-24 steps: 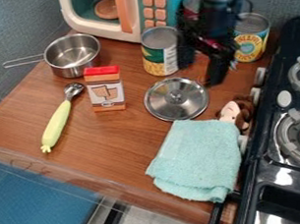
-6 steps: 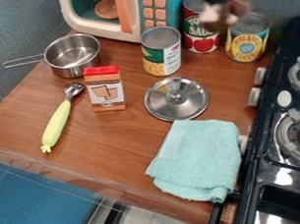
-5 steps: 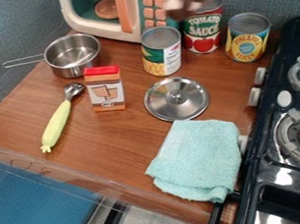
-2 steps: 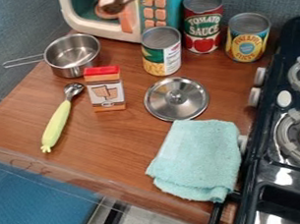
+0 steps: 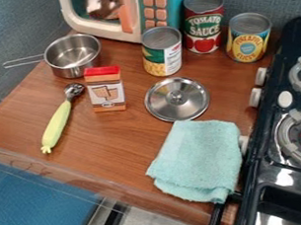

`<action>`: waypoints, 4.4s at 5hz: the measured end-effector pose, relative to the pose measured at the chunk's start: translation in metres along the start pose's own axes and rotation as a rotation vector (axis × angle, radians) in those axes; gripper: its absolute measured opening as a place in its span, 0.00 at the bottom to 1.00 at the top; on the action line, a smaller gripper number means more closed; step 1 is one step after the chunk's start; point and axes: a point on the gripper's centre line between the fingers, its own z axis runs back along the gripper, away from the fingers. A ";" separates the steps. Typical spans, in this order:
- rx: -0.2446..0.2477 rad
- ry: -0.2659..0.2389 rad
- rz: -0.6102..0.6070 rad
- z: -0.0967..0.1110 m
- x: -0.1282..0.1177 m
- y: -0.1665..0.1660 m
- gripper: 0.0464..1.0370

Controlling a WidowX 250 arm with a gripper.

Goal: Put the brown thing to the silver pot

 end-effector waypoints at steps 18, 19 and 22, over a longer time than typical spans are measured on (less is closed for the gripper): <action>-0.048 0.119 0.135 -0.034 0.010 0.054 0.96; 0.001 0.104 0.001 -0.022 0.020 0.013 0.96; -0.109 -0.043 -0.153 0.009 0.007 -0.076 0.96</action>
